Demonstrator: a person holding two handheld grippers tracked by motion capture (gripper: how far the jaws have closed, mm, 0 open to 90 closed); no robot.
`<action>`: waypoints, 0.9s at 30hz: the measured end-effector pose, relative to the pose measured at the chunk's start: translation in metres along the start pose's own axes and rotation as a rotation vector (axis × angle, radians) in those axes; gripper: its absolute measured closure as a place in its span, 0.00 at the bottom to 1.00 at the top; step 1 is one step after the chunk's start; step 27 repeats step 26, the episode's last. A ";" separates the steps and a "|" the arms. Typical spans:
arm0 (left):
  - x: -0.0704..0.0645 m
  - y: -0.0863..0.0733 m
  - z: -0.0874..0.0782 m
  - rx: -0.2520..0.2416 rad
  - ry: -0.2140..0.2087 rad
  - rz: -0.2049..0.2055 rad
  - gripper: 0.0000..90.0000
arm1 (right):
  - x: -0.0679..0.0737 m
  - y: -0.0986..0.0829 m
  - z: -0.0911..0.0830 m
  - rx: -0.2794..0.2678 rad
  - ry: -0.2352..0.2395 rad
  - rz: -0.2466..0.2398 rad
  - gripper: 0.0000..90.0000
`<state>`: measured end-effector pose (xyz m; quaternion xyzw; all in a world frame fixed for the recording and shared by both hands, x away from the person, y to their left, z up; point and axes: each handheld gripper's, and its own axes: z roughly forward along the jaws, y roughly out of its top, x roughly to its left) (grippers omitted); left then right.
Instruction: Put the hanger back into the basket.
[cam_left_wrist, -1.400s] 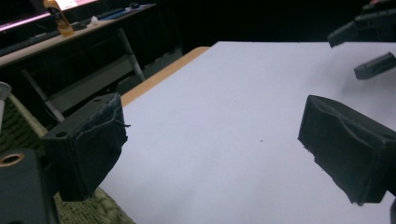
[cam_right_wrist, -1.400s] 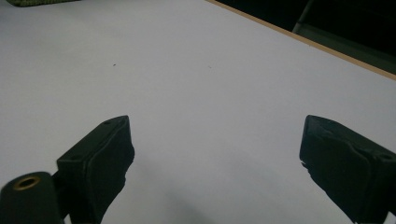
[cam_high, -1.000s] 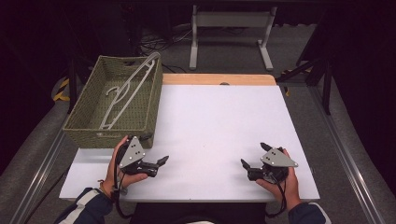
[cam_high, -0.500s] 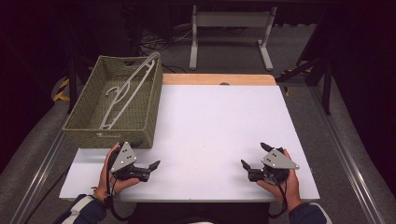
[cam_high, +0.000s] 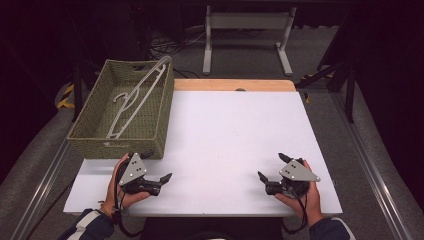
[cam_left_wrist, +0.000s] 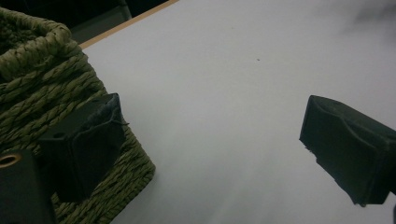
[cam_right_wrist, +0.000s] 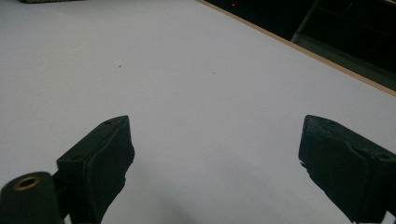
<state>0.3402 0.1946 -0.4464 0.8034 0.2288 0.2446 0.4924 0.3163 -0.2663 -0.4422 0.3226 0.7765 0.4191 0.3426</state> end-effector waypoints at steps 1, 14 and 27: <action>0.000 0.000 0.000 -0.003 0.001 0.001 0.08 | 0.000 0.000 0.000 0.001 0.000 0.001 0.12; 0.000 -0.001 0.002 0.007 -0.010 -0.007 0.08 | 0.000 0.000 0.001 0.000 0.006 -0.007 0.12; 0.000 -0.001 0.009 0.031 -0.007 -0.006 0.08 | -0.003 -0.003 0.000 -0.003 0.001 -0.003 0.12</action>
